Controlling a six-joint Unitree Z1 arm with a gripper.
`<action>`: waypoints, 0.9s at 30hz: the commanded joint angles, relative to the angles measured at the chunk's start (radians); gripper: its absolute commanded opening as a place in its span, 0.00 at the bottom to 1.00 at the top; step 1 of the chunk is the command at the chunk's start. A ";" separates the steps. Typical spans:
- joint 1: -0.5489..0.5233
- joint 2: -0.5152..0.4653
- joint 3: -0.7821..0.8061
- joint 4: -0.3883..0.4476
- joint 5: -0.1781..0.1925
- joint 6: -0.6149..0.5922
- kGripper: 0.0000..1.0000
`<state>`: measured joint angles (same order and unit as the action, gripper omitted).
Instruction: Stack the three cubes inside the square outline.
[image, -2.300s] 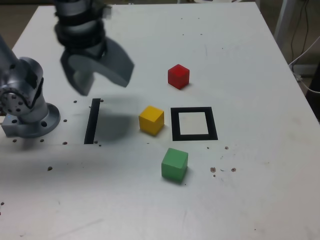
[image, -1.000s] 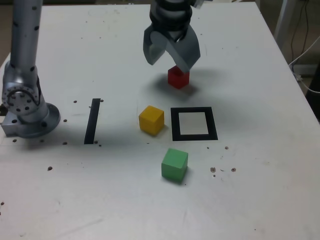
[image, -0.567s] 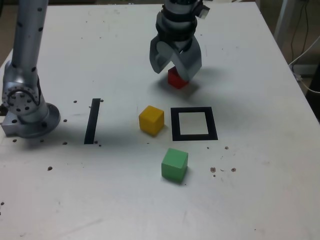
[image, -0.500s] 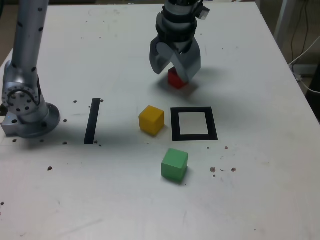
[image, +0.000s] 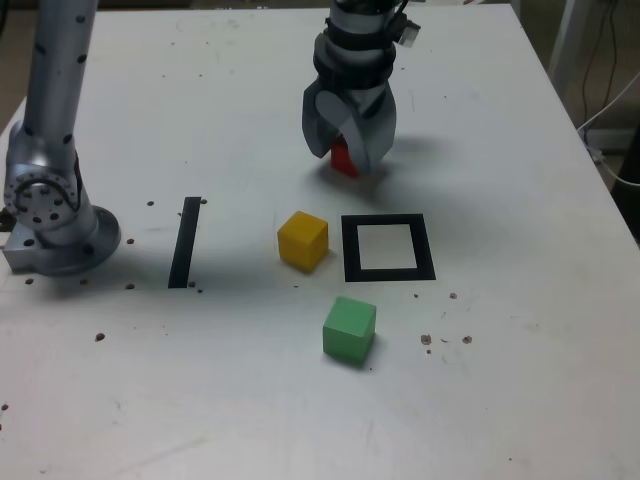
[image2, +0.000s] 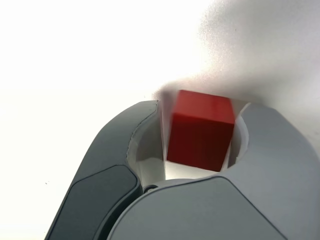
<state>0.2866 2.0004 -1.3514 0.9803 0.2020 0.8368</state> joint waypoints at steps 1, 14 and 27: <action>0.002 -0.002 0.005 -0.007 -0.004 -0.002 0.21; -0.003 -0.051 -0.004 0.012 -0.043 -0.068 0.13; -0.170 -0.112 -0.052 0.142 -0.093 -0.594 0.14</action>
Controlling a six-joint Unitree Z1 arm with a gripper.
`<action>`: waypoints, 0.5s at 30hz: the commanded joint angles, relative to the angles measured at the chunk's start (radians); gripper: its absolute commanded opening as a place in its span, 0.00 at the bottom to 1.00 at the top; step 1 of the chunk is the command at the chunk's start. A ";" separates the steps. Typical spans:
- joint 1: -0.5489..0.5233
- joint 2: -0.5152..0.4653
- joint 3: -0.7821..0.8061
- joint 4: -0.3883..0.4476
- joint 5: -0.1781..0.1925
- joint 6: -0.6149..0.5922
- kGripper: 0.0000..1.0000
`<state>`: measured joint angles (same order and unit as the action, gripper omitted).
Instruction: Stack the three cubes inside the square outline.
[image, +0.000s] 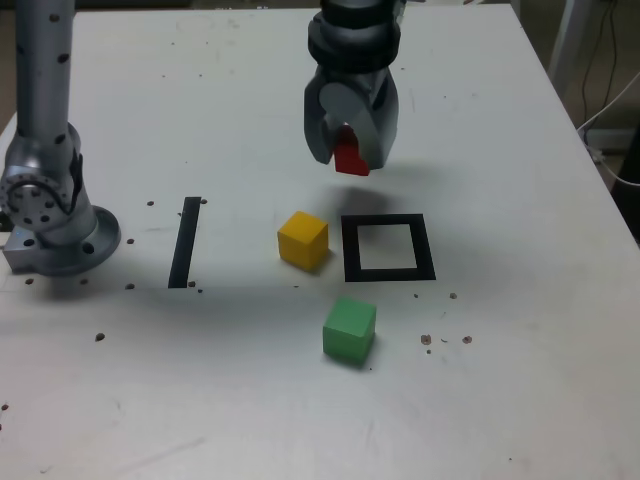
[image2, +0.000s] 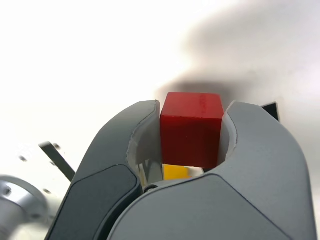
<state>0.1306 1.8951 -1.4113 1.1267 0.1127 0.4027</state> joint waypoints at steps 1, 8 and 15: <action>-0.026 -0.007 0.013 -0.006 -0.007 -0.208 0.14; -0.132 0.005 0.016 -0.005 -0.026 -0.460 0.14; -0.207 0.018 -0.002 -0.006 -0.047 -0.584 0.14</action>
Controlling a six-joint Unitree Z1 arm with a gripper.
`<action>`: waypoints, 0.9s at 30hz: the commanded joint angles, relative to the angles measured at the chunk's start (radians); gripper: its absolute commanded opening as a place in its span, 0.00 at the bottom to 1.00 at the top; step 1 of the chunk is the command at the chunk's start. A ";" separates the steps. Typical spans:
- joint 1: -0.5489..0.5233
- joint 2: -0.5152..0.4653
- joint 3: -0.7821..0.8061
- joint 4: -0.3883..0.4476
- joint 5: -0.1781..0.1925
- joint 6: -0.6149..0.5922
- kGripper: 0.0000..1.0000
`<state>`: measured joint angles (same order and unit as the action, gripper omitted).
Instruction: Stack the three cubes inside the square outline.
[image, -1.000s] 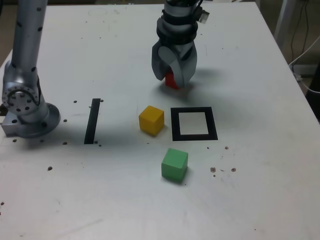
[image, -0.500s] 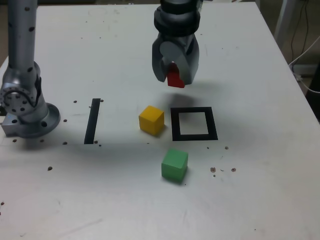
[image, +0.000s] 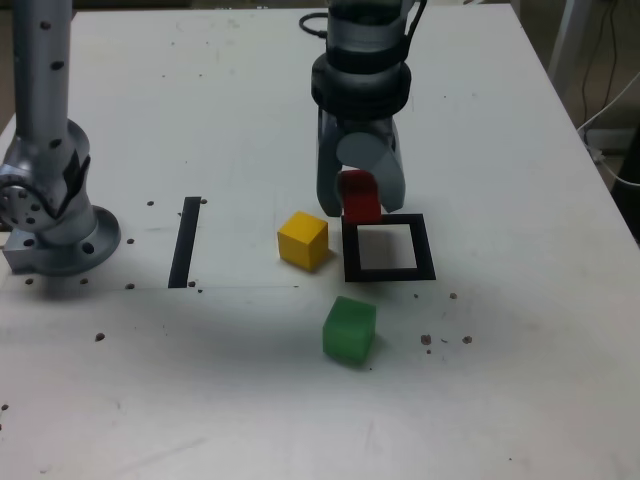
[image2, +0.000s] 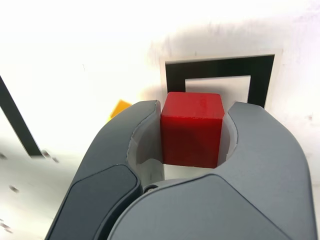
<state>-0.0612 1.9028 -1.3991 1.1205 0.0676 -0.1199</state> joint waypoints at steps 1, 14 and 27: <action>-0.022 0.015 -0.021 0.000 -0.001 -0.074 0.14; -0.049 0.117 -0.070 -0.007 0.004 -0.132 0.14; -0.048 0.139 -0.066 -0.017 0.009 -0.132 0.16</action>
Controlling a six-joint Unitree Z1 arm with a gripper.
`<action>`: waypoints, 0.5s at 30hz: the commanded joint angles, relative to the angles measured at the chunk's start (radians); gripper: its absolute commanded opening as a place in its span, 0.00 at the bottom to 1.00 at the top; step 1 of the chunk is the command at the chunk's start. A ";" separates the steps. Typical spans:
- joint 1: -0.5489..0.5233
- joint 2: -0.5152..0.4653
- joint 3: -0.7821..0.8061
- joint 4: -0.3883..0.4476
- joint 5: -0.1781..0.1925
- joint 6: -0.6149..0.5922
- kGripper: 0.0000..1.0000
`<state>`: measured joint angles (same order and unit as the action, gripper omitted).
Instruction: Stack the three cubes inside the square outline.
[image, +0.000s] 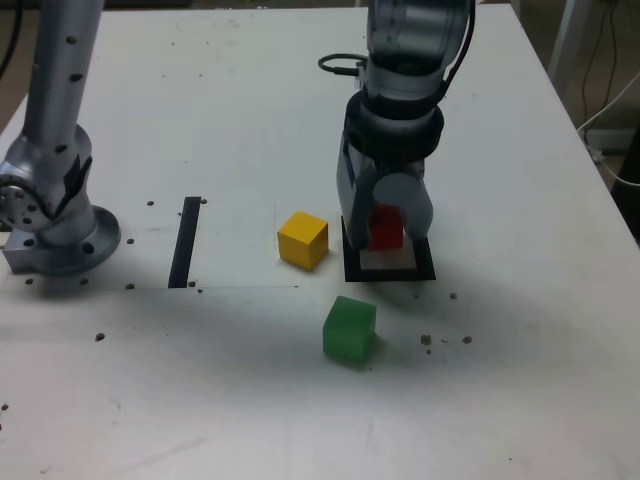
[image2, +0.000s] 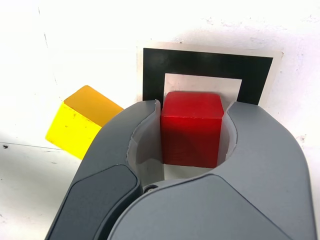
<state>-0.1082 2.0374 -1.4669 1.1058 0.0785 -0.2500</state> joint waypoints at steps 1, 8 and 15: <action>-0.001 0.006 0.002 -0.002 -0.003 -0.002 0.17; -0.001 0.020 -0.003 -0.004 -0.004 0.002 0.35; -0.001 0.023 -0.004 -0.028 -0.014 0.034 0.84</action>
<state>-0.1082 2.0564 -1.4674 1.0835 0.0667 -0.2226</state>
